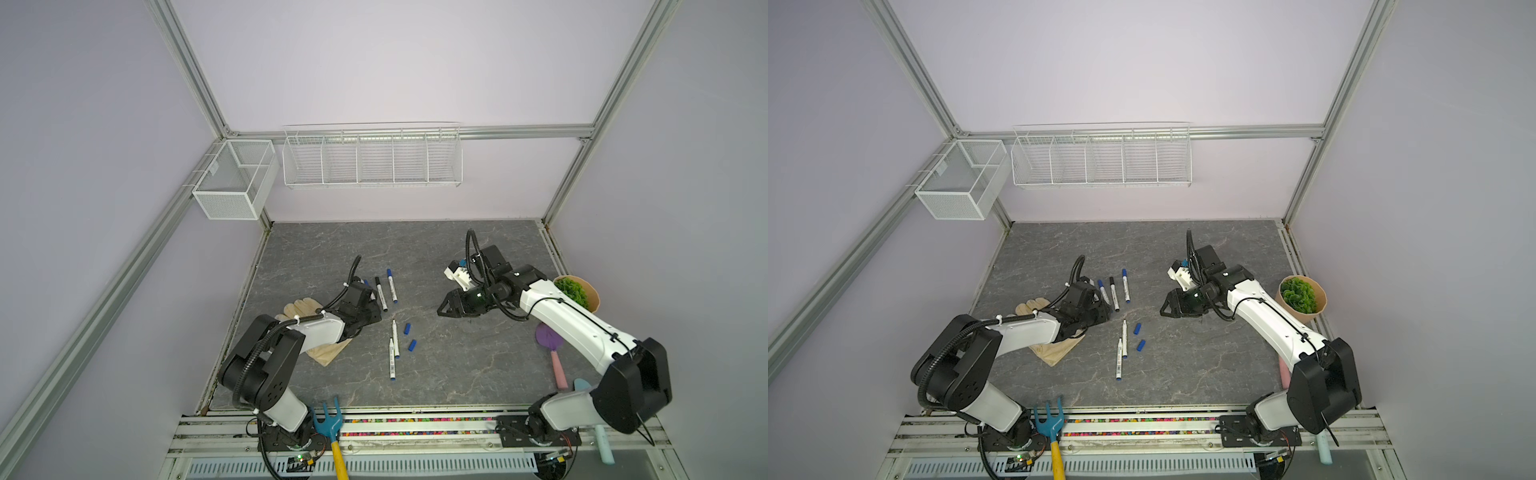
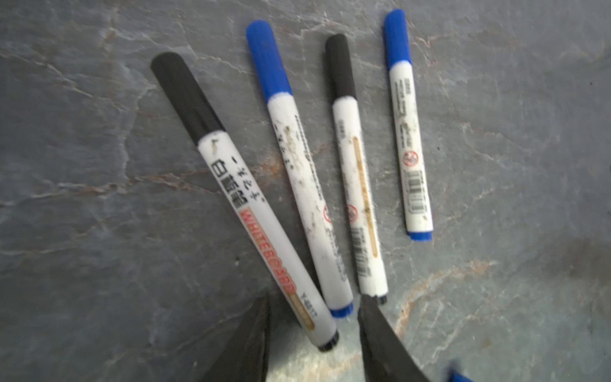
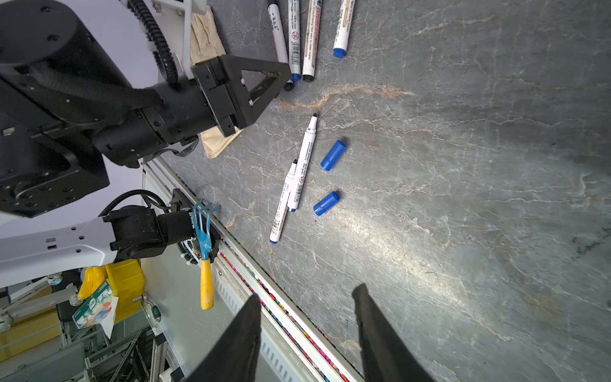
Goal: Insert the pens into the pen caps
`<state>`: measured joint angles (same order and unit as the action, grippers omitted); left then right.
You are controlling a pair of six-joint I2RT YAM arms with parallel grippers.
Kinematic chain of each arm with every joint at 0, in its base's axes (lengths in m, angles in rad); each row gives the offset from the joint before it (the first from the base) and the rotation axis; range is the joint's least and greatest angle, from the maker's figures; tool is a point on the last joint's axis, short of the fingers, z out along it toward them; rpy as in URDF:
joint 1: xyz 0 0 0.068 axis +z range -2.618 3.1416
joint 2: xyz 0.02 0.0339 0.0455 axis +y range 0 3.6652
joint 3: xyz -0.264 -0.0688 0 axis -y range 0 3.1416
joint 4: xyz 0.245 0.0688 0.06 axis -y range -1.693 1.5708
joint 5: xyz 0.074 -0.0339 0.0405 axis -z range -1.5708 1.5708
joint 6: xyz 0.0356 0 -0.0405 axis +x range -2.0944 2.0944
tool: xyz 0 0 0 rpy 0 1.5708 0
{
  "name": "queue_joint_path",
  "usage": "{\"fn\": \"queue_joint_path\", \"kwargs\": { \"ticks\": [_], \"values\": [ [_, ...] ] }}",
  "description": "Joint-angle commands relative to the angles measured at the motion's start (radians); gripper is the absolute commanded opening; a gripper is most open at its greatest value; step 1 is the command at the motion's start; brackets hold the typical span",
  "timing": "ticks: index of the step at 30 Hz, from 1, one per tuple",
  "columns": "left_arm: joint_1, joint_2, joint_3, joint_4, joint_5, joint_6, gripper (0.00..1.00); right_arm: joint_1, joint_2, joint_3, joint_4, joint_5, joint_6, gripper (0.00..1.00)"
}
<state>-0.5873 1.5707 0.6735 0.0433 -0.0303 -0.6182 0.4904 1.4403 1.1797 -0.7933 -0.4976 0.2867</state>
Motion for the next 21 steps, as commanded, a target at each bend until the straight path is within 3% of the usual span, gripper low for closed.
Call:
{"fn": "queue_joint_path", "kwargs": {
  "ticks": [1, 7, 12, 15, 21],
  "values": [
    [-0.078, -0.088, -0.035, -0.084, -0.037, 0.073, 0.44, -0.005, -0.007, 0.008, -0.02, -0.007, -0.03, 0.49],
    [-0.299, -0.296, -0.146, -0.25, -0.137, -0.015, 0.47, -0.007, -0.005, -0.003, -0.017, -0.001, -0.032, 0.49],
    [-0.508, -0.419, -0.194, -0.332, -0.203, -0.146, 0.56, -0.007, 0.001, -0.011, -0.009, -0.004, -0.032, 0.49],
    [-0.585, -0.4, -0.157, -0.368, -0.222, -0.147, 0.64, -0.006, 0.007, -0.014, -0.004, -0.008, -0.032, 0.49],
    [-0.609, -0.248, -0.046, -0.463, -0.281, -0.155, 0.62, -0.007, 0.016, -0.011, -0.001, -0.018, -0.03, 0.49]
  ]
}}
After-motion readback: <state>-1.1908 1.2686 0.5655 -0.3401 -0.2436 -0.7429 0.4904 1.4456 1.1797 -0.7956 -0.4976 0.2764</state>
